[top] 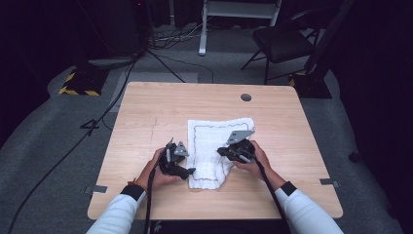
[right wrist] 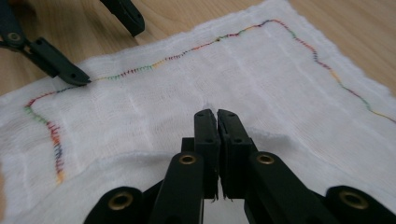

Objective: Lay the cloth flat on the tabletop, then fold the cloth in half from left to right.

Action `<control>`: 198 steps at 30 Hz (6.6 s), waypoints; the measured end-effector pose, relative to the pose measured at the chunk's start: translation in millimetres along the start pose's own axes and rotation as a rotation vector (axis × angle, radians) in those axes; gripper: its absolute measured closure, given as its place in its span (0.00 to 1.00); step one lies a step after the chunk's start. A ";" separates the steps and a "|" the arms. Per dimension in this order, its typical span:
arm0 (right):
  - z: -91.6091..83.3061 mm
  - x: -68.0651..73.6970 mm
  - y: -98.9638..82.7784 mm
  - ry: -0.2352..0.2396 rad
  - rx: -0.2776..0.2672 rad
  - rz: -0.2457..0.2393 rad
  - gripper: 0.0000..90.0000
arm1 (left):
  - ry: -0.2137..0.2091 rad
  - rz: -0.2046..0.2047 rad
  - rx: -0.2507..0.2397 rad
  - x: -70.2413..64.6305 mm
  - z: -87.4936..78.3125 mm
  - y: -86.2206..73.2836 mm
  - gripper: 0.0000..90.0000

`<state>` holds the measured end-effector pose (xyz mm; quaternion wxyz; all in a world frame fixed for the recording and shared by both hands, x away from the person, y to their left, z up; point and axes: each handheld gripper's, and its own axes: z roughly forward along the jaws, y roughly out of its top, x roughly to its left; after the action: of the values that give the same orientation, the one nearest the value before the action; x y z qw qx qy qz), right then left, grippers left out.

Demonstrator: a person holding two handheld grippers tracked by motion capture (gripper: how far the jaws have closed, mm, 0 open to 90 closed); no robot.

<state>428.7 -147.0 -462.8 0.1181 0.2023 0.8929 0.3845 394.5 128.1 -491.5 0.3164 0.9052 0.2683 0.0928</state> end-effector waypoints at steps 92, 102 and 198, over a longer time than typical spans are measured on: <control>46.4 102.4 6.3 0.140 0.017 -0.162 0.91 | 0.132 -0.322 -0.145 122.7 46.2 46.7 0.93; 35.9 109.8 8.2 0.153 -0.015 -0.209 0.93 | 0.142 -0.251 -0.116 114.1 30.1 43.3 0.96; -105.2 45.0 -43.8 -0.111 -0.151 -0.054 0.93 | 0.085 -0.064 -0.255 65.3 40.9 142.5 0.97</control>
<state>338.2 -221.2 -426.3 0.1928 0.1899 0.8585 0.4355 523.9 48.8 -434.8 0.4199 0.8438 0.2963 0.1544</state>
